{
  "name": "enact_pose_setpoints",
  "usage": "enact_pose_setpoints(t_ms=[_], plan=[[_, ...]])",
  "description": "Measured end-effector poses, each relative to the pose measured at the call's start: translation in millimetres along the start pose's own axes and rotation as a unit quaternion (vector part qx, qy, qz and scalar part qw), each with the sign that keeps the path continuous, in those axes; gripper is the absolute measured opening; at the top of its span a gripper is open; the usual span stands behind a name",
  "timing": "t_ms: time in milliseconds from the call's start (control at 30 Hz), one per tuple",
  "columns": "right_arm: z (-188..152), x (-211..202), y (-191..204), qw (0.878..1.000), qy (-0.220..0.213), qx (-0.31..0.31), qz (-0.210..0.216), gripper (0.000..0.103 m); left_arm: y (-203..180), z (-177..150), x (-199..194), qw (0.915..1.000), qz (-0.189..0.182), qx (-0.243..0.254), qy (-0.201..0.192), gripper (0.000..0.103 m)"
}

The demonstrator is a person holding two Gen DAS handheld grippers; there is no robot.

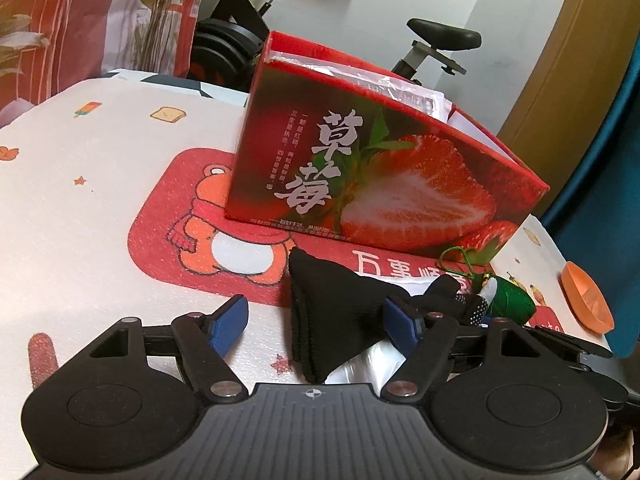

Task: Organize soft objects
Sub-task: 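Lower both tools onto the black cloth and grey glove and close, then lift the black glove with both tools and carry it over the red box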

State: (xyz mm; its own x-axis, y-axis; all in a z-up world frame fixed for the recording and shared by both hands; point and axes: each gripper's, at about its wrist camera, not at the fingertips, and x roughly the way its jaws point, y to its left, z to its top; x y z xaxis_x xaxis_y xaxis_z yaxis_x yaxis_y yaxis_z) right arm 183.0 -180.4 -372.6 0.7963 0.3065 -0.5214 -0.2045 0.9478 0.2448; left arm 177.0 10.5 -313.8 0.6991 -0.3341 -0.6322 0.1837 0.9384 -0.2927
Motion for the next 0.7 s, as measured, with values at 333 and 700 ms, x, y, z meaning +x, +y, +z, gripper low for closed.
enact_pose_setpoints(t_ms=[333,700], plan=[[-0.1,0.5,-0.8,1.000,-0.001,0.002,0.003,0.036,3.7,-4.5,3.2,0.9992,-0.035,-0.022,-0.003,0.059],[-0.2,0.6,-1.1,1.000,-0.001,0.001,0.003,0.036,0.7,-9.2,4.7,0.9977,-0.064,-0.019,-0.004,0.036]])
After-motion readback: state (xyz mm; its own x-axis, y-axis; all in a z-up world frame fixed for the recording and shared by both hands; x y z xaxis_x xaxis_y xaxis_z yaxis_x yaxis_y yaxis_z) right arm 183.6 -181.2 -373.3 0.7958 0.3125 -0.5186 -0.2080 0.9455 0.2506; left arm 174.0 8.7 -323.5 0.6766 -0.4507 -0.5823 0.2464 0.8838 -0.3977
